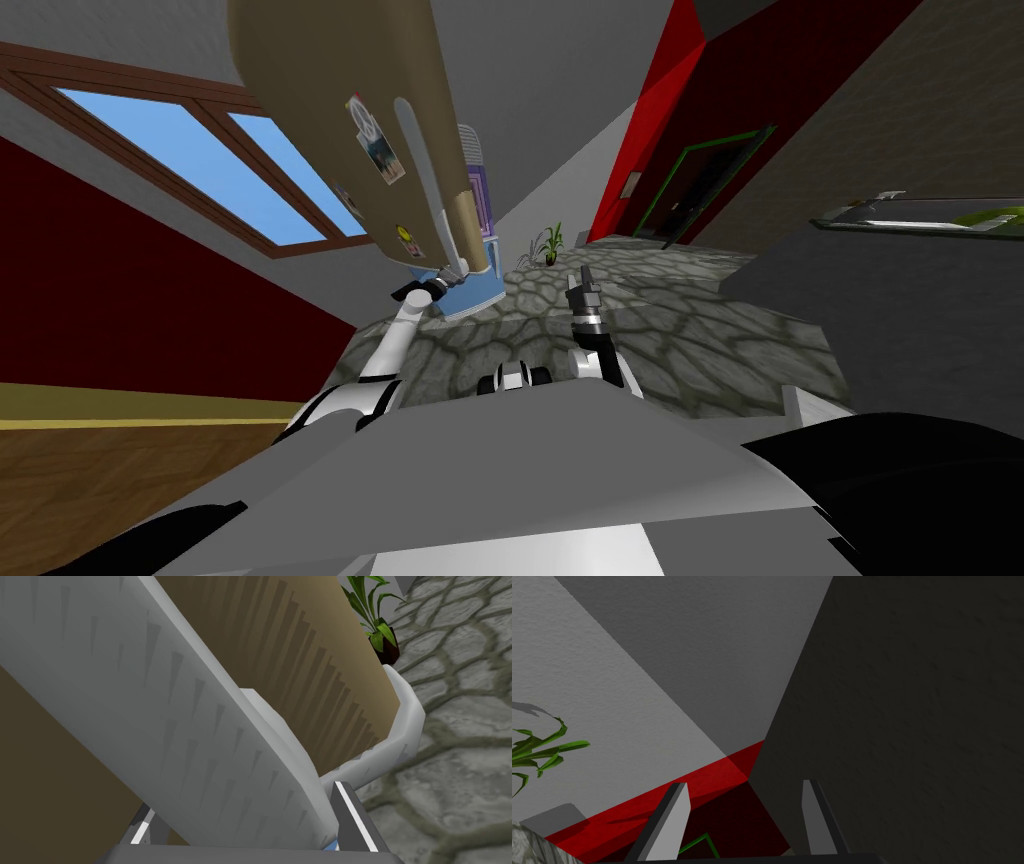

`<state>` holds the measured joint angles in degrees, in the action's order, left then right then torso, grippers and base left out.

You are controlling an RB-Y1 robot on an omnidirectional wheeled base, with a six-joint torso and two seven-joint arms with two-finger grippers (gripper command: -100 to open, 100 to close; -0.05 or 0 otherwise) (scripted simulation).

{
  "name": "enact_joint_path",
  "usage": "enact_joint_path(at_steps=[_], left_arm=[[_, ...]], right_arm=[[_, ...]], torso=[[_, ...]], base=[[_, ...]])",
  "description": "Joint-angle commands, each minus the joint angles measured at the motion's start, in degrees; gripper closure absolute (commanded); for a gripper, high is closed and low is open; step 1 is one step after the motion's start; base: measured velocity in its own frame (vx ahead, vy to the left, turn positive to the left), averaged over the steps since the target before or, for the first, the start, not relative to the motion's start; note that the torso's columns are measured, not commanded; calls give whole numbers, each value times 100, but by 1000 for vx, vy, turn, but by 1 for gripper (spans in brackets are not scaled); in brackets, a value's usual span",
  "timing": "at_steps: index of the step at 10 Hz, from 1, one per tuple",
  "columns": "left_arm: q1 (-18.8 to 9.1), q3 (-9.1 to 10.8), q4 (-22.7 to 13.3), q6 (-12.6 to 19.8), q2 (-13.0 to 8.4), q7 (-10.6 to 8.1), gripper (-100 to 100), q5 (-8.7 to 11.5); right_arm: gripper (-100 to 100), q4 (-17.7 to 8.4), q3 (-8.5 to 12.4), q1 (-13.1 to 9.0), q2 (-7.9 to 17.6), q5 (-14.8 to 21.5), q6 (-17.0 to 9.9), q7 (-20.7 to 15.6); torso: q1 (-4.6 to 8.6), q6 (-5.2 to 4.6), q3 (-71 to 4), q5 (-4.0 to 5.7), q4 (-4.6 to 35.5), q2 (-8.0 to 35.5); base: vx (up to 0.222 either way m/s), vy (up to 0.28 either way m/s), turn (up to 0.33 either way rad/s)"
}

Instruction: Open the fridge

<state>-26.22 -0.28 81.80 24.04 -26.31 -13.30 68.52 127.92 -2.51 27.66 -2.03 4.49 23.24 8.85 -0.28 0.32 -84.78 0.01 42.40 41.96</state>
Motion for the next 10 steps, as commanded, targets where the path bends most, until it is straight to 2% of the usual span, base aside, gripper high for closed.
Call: enact_joint_path(at_steps=[1,2,3,4,5,6,8,10], left_arm=[[107,-131,345,120,-48,97,100,231],[107,-131,345,120,-48,97,100,231],[166,-220,499,188,-50,149,100,353],[166,-220,499,188,-50,149,100,353],[224,-309,652,255,-52,201,100,474],[40,-204,355,310,-175,172,-100,504],[-54,-150,242,343,-255,170,-100,549],[-242,-42,17,409,-416,164,-100,638]], right_arm=[[0,0,0,0,0,0,0,0],[0,0,1,-1,1,0,0,0],[0,0,0,-1,0,0,0,0],[0,0,1,0,1,0,0,0],[0,0,0,0,0,0,0,0],[0,0,0,0,0,0,0,0],[0,0,-2,1,-2,0,0,0],[0,0,-3,1,-3,0,0,0]], torso=[[-20,4,4,-3,3,9],[-17,-6,25,-9,2,43],[-2,-4,23,-6,1,34],[-1,-8,18,-4,3,27],[8,-4,4,-1,2,4],[7,-9,10,-2,-1,17],[86,-32,7,19,-6,10],[48,-37,15,8,-6,25]], base=[[-174,255,-28],[-149,229,-24],[-132,246,-20],[-81,216,-26],[-108,215,-17],[-110,96,-194],[-47,-52,-56],[-50,-51,-132]])
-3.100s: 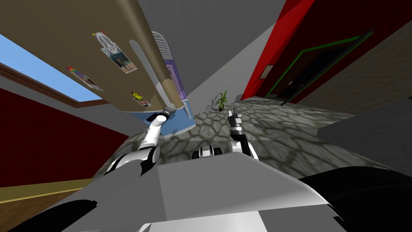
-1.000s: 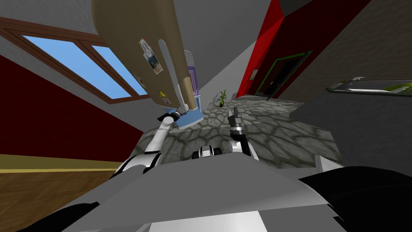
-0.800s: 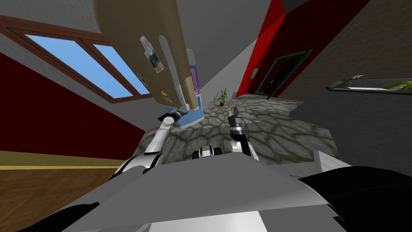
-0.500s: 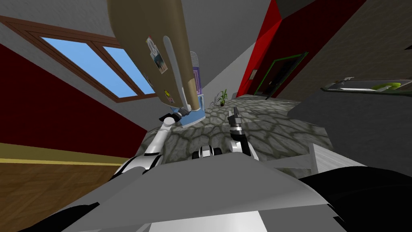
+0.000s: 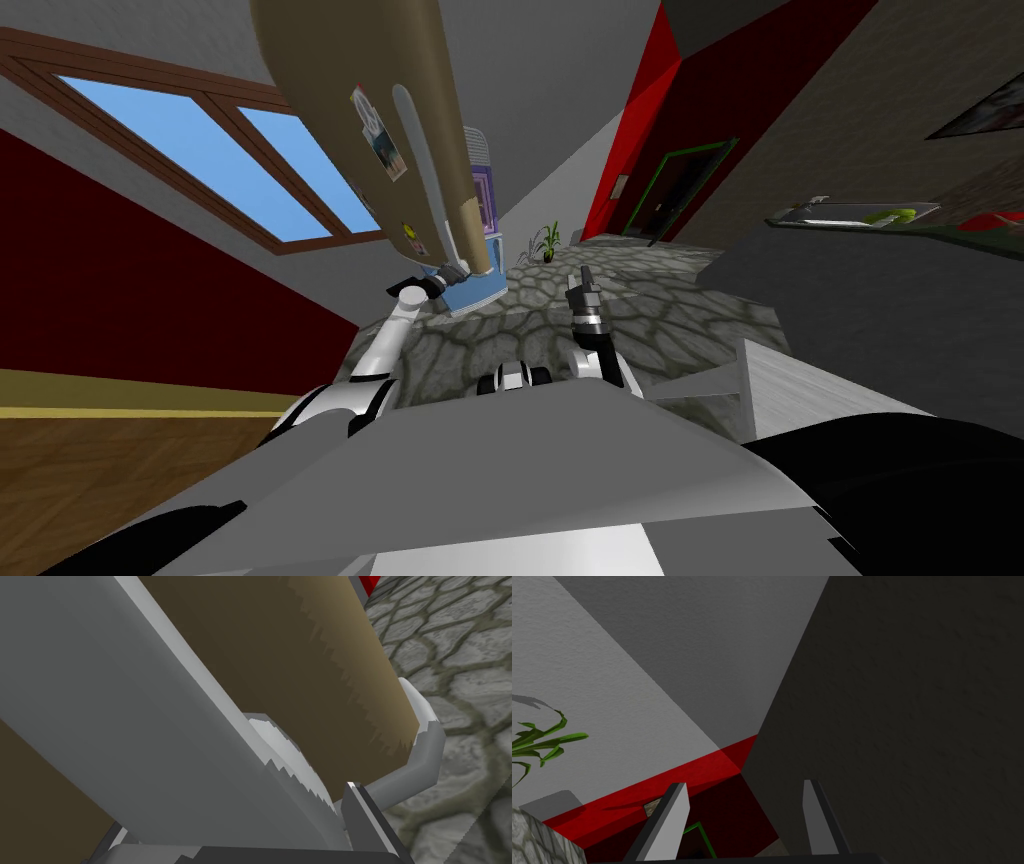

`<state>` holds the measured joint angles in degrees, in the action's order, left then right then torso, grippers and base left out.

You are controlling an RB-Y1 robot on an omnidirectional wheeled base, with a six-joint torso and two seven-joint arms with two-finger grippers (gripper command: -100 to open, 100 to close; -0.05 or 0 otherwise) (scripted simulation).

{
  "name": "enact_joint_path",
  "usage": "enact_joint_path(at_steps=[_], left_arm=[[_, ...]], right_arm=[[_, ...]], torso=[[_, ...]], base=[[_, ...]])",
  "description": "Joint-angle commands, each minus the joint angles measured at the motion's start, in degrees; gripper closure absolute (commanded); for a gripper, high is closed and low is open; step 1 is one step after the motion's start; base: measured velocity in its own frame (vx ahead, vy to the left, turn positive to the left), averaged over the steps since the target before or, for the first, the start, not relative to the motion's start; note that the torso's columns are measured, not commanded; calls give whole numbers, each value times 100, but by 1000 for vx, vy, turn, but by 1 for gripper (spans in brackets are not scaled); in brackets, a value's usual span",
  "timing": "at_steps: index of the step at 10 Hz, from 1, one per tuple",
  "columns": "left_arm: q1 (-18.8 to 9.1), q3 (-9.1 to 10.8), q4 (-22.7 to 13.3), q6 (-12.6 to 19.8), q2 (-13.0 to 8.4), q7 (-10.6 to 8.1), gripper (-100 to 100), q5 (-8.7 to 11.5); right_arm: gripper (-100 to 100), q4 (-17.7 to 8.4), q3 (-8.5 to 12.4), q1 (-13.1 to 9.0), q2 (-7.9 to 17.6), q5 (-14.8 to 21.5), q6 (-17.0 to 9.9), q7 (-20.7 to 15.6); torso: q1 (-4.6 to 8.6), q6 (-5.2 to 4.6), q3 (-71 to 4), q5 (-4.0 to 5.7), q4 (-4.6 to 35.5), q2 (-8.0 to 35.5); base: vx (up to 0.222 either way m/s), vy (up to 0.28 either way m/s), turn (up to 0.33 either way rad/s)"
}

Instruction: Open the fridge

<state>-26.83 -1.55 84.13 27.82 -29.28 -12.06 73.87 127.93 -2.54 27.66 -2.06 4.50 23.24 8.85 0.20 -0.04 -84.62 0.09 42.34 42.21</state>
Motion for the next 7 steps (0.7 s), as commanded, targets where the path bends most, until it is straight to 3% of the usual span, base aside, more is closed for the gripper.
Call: enact_joint_path(at_steps=[1,5,7], left_arm=[[-275,139,-329,64,-200,38,-100,148],[-651,354,-779,196,-522,28,-100,328],[-537,267,-773,219,-467,-50,-100,218]], right_arm=[[0,0,0,0,0,0,0,0],[0,0,1,0,1,0,0,0],[0,0,1,1,1,0,0,0]], torso=[[-26,2,10,-5,11,18],[-12,-2,12,22,62,37],[-8,3,26,28,79,55]], base=[[-72,-33,-106],[-73,-30,-108],[-23,-10,-16]])
